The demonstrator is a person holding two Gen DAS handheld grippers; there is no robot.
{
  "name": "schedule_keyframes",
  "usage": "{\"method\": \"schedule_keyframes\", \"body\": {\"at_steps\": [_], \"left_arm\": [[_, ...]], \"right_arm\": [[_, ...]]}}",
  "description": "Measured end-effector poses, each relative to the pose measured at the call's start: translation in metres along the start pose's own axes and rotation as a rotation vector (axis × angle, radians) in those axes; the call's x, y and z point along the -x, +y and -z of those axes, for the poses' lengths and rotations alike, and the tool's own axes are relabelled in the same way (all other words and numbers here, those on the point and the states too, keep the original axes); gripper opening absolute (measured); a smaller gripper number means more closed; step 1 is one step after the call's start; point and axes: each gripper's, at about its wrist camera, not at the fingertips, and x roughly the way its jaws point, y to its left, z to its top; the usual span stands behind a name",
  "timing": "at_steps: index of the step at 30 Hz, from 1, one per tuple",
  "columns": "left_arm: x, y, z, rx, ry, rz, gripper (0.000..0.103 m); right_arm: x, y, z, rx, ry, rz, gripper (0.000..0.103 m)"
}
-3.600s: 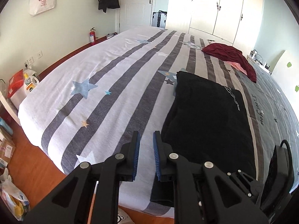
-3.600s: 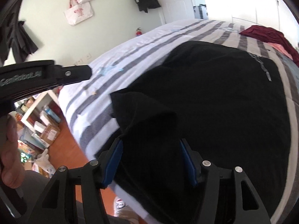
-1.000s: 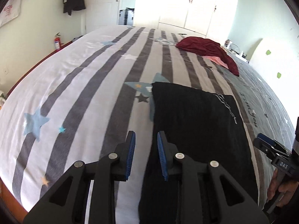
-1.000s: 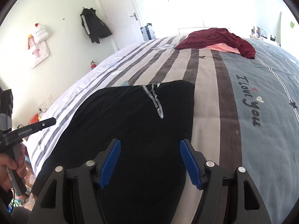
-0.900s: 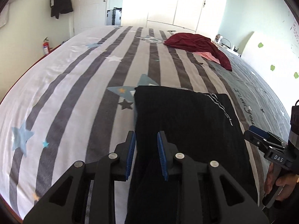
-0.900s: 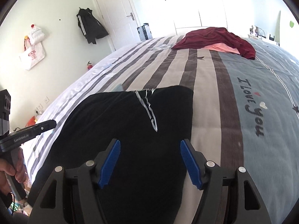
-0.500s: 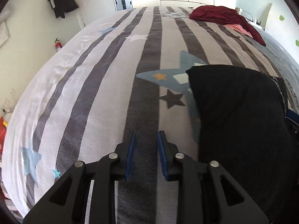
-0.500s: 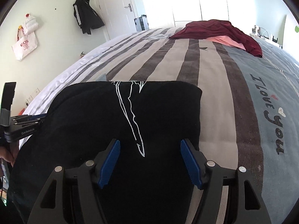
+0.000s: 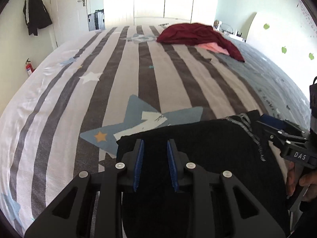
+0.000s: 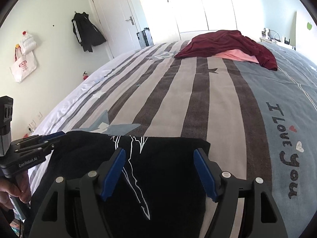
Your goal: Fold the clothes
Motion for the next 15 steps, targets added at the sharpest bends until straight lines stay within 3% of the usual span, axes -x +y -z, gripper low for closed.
{"method": "schedule_keyframes", "body": {"at_steps": [2,4,10,15], "left_arm": [[-0.014,0.006,0.005,-0.001,0.026,-0.020,0.024],[-0.014,0.012,0.007,0.016,0.016,-0.039,0.034],[-0.006,0.040,0.011,0.081,0.027,-0.147,0.035],[0.035,0.055,0.021,0.135,-0.024,-0.109,0.035]], "right_arm": [[-0.015,0.002,0.003,0.028,0.036,0.047,0.068],[-0.021,-0.002,0.008,0.029,0.051,0.072,0.068],[-0.016,-0.037,0.012,-0.078,0.047,0.083,0.070],[0.008,-0.037,0.015,-0.054,0.023,0.045,0.070]]}}
